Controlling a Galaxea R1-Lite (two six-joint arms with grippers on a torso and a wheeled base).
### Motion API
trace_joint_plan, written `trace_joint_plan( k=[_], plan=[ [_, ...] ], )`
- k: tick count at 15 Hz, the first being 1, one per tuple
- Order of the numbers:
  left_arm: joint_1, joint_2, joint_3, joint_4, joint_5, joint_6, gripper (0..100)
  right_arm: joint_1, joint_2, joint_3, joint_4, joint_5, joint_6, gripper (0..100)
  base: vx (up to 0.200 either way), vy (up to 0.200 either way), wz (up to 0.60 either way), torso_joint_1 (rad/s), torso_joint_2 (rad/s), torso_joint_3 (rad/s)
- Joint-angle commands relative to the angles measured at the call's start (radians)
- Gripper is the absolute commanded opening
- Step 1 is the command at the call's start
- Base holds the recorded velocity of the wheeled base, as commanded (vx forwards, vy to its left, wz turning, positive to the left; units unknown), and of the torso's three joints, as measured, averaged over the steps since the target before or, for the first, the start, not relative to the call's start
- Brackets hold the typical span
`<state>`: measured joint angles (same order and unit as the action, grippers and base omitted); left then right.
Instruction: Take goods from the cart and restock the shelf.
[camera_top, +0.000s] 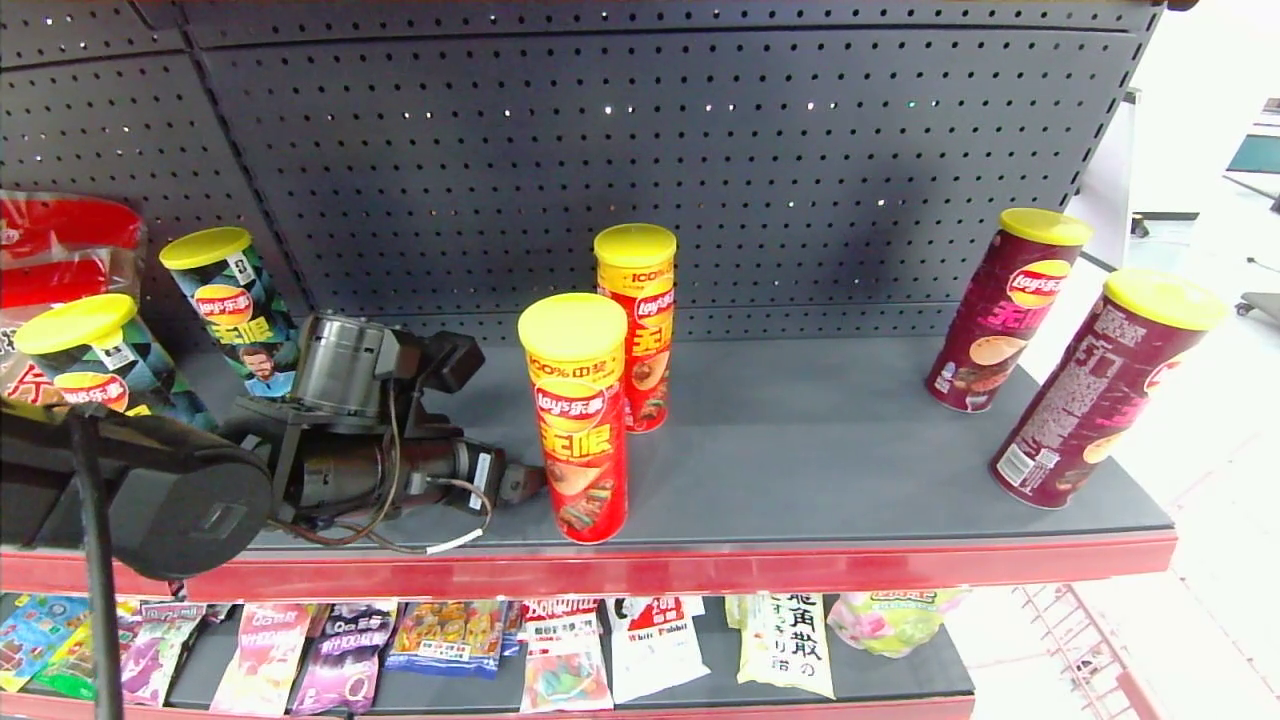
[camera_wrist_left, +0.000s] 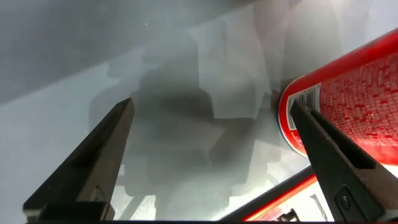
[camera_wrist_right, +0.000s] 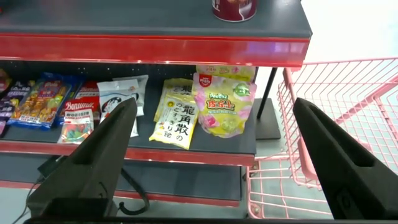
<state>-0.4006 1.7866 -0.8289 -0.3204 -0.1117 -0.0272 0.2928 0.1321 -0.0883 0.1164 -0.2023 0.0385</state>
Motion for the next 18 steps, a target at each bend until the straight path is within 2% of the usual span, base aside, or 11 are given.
trace_joint_plan(
  k=[1,7,8,11,12,18],
  plan=[
    [-0.001,-0.001,-0.001,0.000,0.000,0.000,100,0.000,0.004,0.001,0.000,0.000,0.000,100,0.000,0.000,0.00,0.000,0.00,0.000],
    [-0.017,0.014,-0.009,0.001,0.007,0.001,100,0.000,0.004,0.002,0.000,0.001,0.000,100,0.000,0.000,0.00,0.000,0.00,0.000],
    [-0.017,0.011,0.002,0.003,0.010,0.007,100,0.000,0.004,0.001,0.000,0.001,0.000,100,0.000,0.000,0.00,0.000,0.00,0.000],
    [-0.001,0.010,0.030,0.003,0.014,0.055,100,0.000,0.004,0.001,0.000,0.000,0.000,100,0.000,0.000,0.00,0.000,0.00,0.000],
    [0.000,0.010,0.030,0.004,0.014,0.059,100,0.000,0.004,0.002,0.000,0.000,0.000,100,0.000,0.000,0.00,0.000,0.00,0.000],
    [-0.007,0.017,0.017,0.004,0.010,0.059,100,0.000,0.004,0.002,0.000,0.000,0.000,100,0.000,0.000,0.00,0.000,0.00,0.000]
  ],
)
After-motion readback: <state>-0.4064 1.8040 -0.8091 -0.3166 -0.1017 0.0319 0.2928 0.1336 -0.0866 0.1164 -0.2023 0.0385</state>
